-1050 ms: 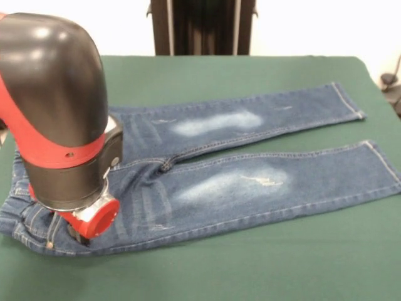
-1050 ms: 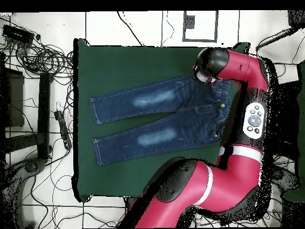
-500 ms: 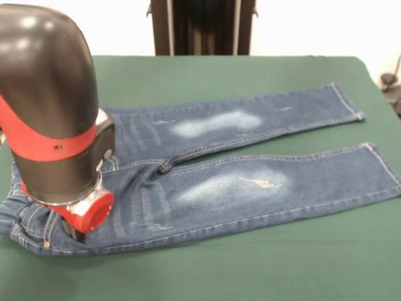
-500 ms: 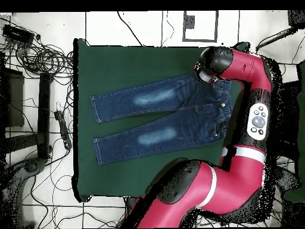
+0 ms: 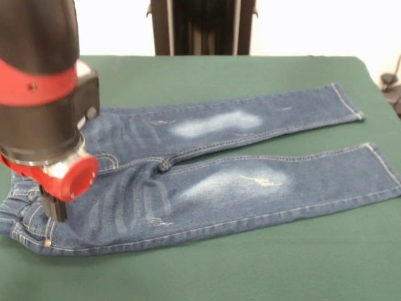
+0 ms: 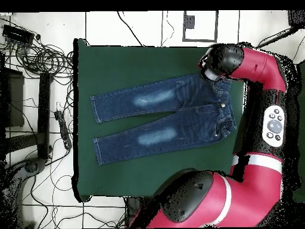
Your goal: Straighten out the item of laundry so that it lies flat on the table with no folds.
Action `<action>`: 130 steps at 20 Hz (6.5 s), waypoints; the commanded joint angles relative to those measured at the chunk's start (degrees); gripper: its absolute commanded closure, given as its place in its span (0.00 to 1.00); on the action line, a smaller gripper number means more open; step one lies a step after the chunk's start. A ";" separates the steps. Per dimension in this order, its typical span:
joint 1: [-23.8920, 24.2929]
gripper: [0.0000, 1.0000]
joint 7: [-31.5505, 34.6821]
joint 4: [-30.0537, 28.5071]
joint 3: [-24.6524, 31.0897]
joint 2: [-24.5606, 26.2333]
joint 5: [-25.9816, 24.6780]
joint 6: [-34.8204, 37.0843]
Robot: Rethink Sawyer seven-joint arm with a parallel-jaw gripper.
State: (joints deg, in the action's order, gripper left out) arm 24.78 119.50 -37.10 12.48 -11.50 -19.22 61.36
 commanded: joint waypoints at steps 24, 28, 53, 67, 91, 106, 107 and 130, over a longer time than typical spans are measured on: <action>4.89 1.00 5.95 -46.00 -2.08 -17.53 1.33 -21.31; 4.59 1.00 7.44 -47.74 -2.72 -17.50 1.72 -23.53; 5.83 1.00 8.61 -51.50 -4.37 -14.61 2.87 -31.69; 7.34 1.00 8.75 -54.53 -4.92 -14.41 4.46 -34.15; 8.38 1.00 9.69 -54.62 -7.88 -10.85 6.38 -37.14; 9.98 1.00 7.55 -51.41 -6.64 -4.61 7.04 -42.17; 10.24 1.00 7.10 -51.58 -6.62 -5.07 7.24 -41.43; 11.87 1.00 4.22 -53.89 -7.41 -11.32 7.68 -35.57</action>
State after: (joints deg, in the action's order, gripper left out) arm 37.21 119.50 -87.40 2.92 -24.67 -13.42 21.84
